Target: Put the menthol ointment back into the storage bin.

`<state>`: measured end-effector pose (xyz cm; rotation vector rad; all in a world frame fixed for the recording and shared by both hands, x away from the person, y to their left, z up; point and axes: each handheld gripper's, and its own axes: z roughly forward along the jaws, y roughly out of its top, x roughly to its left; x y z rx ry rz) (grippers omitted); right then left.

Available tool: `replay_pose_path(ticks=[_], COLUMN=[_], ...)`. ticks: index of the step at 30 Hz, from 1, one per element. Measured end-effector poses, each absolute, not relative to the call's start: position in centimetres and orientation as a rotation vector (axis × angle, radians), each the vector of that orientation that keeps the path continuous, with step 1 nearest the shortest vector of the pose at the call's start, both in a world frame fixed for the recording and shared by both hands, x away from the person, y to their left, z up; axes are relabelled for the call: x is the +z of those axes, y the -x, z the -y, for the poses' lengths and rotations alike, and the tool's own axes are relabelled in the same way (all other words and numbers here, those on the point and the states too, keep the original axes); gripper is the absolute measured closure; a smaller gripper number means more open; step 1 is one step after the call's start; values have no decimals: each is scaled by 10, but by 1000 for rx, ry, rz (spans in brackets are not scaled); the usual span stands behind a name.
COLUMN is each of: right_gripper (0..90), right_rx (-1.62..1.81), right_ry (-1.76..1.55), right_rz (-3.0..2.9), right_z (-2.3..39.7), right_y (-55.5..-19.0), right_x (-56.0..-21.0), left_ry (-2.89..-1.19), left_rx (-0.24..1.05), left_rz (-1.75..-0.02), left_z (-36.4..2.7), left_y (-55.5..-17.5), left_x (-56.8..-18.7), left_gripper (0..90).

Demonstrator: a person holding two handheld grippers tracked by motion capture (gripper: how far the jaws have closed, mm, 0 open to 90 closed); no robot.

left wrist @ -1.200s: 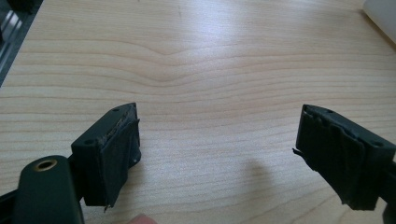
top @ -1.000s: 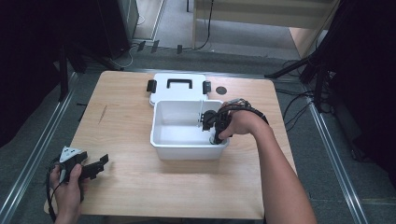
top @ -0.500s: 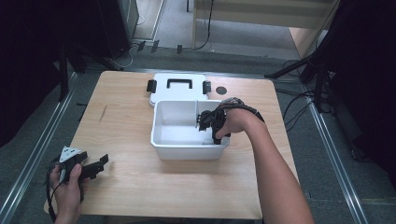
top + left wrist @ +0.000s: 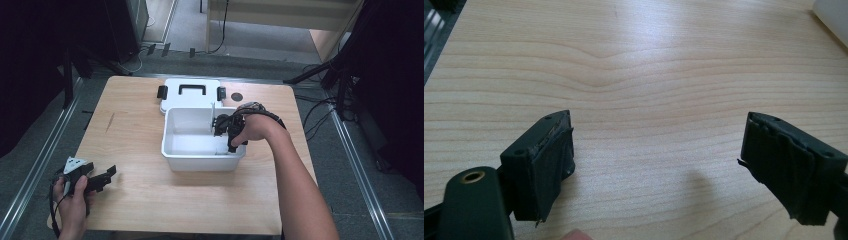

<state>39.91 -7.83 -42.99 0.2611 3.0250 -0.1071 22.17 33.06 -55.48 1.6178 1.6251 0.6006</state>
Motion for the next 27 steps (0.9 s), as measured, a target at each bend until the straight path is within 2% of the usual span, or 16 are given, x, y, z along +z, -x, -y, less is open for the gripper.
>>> replay_pose_path(ticks=[4,10,14,27], right_gripper=[359,196,213,184], right_rx=[-58,59,105,414], right_ry=[-323,-492,-541,-744], right_rz=[-3017,-2998,-2974,-2759], right_z=[81,87,96,144], right_y=[-399,-400,-402,-394], right_x=[-414,-386,-375,-358], left_ry=[-1623,-1619,-1618,-1623], left_rx=[599,600,599,601], left_rz=[-1626,-1627,-1627,-1627], left_z=[-331,-330,-331,-330], left_y=[-222,-222,-222,-222], left_x=[-555,-555,-555,-555], left_gripper=[144,144,144,144])
